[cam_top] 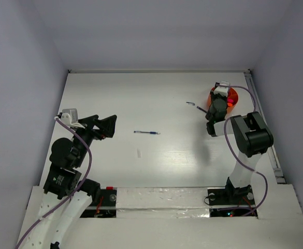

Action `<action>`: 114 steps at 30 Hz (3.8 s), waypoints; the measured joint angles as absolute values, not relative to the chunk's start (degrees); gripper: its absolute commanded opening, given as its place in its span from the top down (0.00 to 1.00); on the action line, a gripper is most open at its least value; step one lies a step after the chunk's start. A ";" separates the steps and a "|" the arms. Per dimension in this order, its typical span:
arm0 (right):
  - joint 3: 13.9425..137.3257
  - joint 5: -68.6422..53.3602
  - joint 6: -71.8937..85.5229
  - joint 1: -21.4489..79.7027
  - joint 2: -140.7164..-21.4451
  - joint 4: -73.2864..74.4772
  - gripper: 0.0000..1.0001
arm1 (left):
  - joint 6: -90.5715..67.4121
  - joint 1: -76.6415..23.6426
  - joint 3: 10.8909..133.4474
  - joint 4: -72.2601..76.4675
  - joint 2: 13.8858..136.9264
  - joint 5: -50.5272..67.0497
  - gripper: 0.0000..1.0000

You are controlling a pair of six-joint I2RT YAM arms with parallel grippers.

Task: Sort the stationery into containers
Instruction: Place the pen in the storage box, then pick up the pen from the center of the board, then place the pen in the storage box.

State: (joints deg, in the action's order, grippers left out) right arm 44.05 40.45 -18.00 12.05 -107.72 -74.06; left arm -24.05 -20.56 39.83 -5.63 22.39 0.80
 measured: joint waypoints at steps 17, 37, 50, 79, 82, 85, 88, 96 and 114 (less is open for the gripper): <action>42.37 38.94 -10.74 12.05 -100.05 -67.22 0.46 | -24.08 -20.56 39.83 -5.63 22.20 0.78 0.01; 58.30 9.54 13.72 11.97 -85.95 11.00 0.45 | -24.08 -22.11 39.83 -5.63 21.82 0.86 0.01; 56.01 -3.25 16.19 16.97 -94.54 30.09 0.31 | -24.08 -22.92 39.83 -5.56 20.32 0.84 0.01; 63.05 9.02 16.43 21.43 -94.59 27.38 1.00 | -24.08 -22.92 39.83 -5.67 20.03 0.75 0.01; 59.99 13.37 16.64 18.76 -85.17 17.85 1.00 | -24.08 -22.87 39.83 -5.74 20.03 0.73 0.01; 59.24 18.17 15.84 15.51 -79.94 6.70 1.00 | -24.08 -22.79 39.83 -5.82 20.10 0.69 0.01; 58.22 22.13 14.22 12.91 -78.78 -4.38 1.00 | -24.08 -22.79 39.83 -5.82 20.14 0.62 0.01; 50.15 27.53 3.11 9.96 -84.55 -33.08 1.00 | -24.05 -22.79 39.83 -5.85 20.88 0.60 0.01; 37.30 31.51 -5.98 9.72 -91.50 -60.31 0.90 | -24.01 -22.79 39.83 -5.89 22.44 0.60 0.01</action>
State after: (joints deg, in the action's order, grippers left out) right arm 37.30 31.51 -5.98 9.72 -91.50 -60.31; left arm -24.01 -22.79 39.83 -5.89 22.44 0.60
